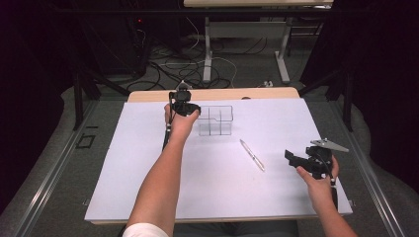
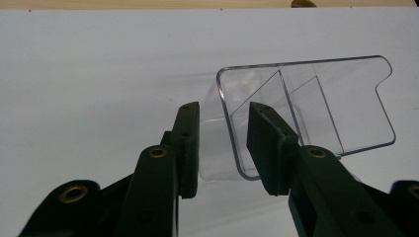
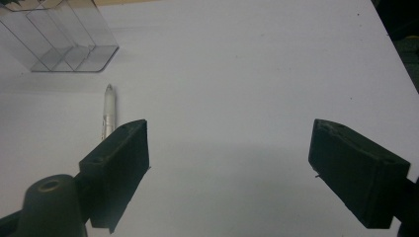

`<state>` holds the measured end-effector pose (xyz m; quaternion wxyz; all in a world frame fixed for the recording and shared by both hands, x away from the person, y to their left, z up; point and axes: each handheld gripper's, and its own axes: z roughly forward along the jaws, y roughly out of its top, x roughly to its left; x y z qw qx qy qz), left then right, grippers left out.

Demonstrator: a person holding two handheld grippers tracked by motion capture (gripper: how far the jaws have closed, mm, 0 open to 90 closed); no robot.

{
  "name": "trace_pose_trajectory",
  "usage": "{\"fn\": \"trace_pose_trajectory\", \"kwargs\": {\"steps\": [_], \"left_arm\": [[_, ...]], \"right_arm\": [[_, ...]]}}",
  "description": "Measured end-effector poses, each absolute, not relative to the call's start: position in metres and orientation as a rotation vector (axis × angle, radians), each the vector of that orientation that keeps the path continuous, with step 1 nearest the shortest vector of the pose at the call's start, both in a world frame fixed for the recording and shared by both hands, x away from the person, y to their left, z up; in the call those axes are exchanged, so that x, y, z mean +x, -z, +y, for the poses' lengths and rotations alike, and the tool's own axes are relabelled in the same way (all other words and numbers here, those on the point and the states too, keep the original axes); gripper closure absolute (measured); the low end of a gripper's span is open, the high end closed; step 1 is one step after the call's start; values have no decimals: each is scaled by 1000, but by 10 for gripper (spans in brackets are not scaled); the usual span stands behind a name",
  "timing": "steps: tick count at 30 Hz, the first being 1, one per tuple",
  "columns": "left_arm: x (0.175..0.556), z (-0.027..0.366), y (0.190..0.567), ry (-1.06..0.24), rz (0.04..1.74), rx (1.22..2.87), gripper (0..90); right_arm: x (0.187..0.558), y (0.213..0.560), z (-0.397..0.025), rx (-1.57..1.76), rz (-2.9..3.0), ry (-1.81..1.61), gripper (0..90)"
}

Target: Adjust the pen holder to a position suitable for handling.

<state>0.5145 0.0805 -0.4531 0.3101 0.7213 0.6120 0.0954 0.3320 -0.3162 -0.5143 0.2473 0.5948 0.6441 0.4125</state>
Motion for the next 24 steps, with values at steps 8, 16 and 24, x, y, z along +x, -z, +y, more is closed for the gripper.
{"fn": "trace_pose_trajectory", "kwargs": {"steps": [8,16,24], "left_arm": [[520,74,464,-257,1653,1936,688],[522,74,468,-211,1691,1905,740],[523,72,469,-187,1725,1867,813]], "right_arm": [[332,514,-316,1618,1765,-1132,153],[332,515,-316,1630,1759,-1138,153],[332,516,-315,1634,1764,-1135,153]]}}
